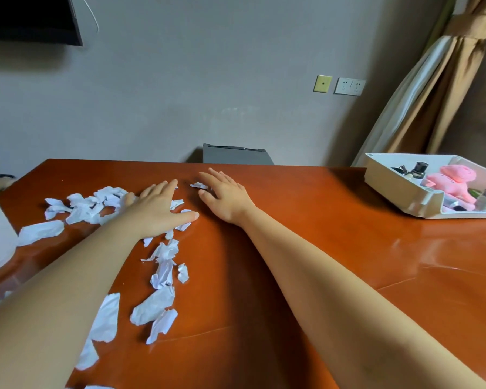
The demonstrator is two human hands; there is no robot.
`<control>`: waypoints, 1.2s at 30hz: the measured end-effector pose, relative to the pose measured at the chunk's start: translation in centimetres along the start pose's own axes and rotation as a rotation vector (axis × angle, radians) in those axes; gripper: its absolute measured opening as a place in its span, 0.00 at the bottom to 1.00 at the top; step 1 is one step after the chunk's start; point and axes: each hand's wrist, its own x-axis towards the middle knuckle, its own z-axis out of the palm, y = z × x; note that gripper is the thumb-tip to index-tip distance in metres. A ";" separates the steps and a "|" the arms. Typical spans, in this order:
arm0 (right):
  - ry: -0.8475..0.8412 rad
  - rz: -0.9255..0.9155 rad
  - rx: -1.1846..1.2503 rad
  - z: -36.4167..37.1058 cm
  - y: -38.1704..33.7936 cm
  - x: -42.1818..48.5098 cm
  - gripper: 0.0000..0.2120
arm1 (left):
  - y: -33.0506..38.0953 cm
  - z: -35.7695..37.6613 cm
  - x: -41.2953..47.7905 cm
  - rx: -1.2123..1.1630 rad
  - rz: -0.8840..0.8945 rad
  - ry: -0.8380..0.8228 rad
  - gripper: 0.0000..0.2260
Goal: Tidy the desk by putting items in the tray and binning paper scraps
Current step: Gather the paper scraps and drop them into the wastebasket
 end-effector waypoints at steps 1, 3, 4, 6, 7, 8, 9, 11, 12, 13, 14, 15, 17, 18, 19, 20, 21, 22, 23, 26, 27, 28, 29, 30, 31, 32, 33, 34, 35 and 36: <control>-0.024 -0.007 -0.012 0.1 -0.1 0.4 0.23 | 0.0 0.1 0.2 -0.002 0.021 0.010 0.38; -0.081 -0.045 -0.073 0.2 -0.3 0.8 0.21 | 0.1 0.2 0.4 -0.046 0.066 0.044 0.32; -0.090 -0.067 -0.071 0.3 -0.4 0.8 0.20 | 0.1 0.2 0.3 -0.096 0.091 0.060 0.30; -0.051 -0.086 0.015 0.2 -0.3 0.5 0.18 | 0.4 0.2 0.2 -0.231 0.142 0.068 0.24; -0.018 -0.082 0.065 0.1 -0.2 0.2 0.17 | 0.6 0.2 0.0 -0.294 0.170 0.060 0.22; 0.016 -0.071 0.107 0.1 0.0 -0.2 0.15 | 0.8 0.2 -0.3 -0.342 0.202 0.053 0.20; 0.050 -0.062 0.142 0.0 0.1 -0.6 0.14 | 0.9 0.2 -0.7 -0.370 0.235 0.049 0.18; 0.114 -0.047 0.229 -0.2 0.4 -1.6 0.13 | 1.2 0.1 -1.3 -0.381 0.284 0.054 0.18; 0.127 -0.036 0.277 -0.3 0.5 -2.1 0.12 | 1.2 -0.1 -1.7 -0.360 0.293 0.073 0.20; 0.119 -0.031 0.311 -0.4 0.5 -2.6 0.13 | 1.3 -0.3 -2.1 -0.310 0.295 0.111 0.23; 0.094 -0.039 0.313 -0.4 0.5 -2.9 0.16 | 1.2 -0.5 -2.4 -0.233 0.293 0.158 0.26; 0.061 -0.065 0.277 -0.4 0.5 -3.1 0.19 | 1.0 -0.6 -2.7 -0.142 0.281 0.192 0.29; -0.002 -0.123 0.151 -0.1 0.3 -3.3 0.23 | 0.6 -0.6 -3.3 0.030 0.186 0.171 0.35; -0.027 -0.138 0.099 0.0 0.1 -3.4 0.24 | 0.4 -0.5 -3.6 0.094 0.109 0.132 0.38; -0.046 -0.141 0.062 0.1 -0.1 -3.4 0.25 | 0.2 -0.4 -3.9 0.133 0.035 0.090 0.39; -0.062 -0.144 0.033 0.1 -0.4 -3.5 0.26 | 0.1 -0.3 -4.2 0.143 -0.022 0.054 0.40; -0.073 -0.148 0.010 0.2 -0.6 -3.6 0.26 | -0.1 -0.2 -4.4 0.121 -0.055 0.029 0.40; -0.078 -0.150 -0.010 0.2 -0.9 -3.8 0.26 | -0.2 0.0 -4.6 0.078 -0.064 0.019 0.39; -0.074 -0.150 -0.024 0.2 -1.1 -4.0 0.26 | -0.3 0.1 -4.8 0.026 -0.053 0.019 0.37; -0.048 -0.137 -0.044 0.2 -1.6 -4.4 0.25 | 0.0 0.2 -5.3 -0.144 0.033 0.033 0.32; -0.036 -0.142 -0.049 0.2 -1.6 -4.4 0.24 | 0.3 0.1 -5.4 -0.191 0.058 0.033 0.30; -0.028 -0.152 -0.048 0.0 -1.8 -4.5 0.24 | 0.5 0.0 -5.5 -0.232 0.088 0.031 0.28; -0.024 -0.158 -0.039 0.0 -1.8 -4.6 0.24 | 0.7 -0.1 -5.6 -0.257 0.116 0.033 0.27; -0.019 -0.162 -0.026 -0.1 -1.9 -4.7 0.23 | 0.8 -0.2 -5.7 -0.269 0.145 0.037 0.26; -0.011 -0.163 -0.010 -0.1 -1.9 -4.8 0.21 | 0.8 -0.3 -5.7 -0.280 0.165 0.043 0.25; -0.004 -0.165 0.006 -0.2 -1.8 -4.8 0.17 | 0.8 -0.3 -5.8 -0.295 0.175 0.050 0.25; 0.011 -0.166 0.030 -0.1 -1.7 -4.9 0.12 | 0.8 -0.4 -5.9 -0.307 0.174 0.063 0.25; 0.019 -0.157 0.059 -0.1 -1.6 -5.0 0.05 | 0.7 -0.4 -5.9 -0.307 0.161 0.076 0.25; 0.037 -0.150 0.091 -0.2 -1.6 -5.1 0.06 | 0.5 -0.5 -5.9 -0.278 0.138 0.086 0.26; 0.058 -0.137 0.114 -0.2 -1.7 -5.3 0.12 | 0.3 -0.6 -5.9 -0.216 0.114 0.101 0.27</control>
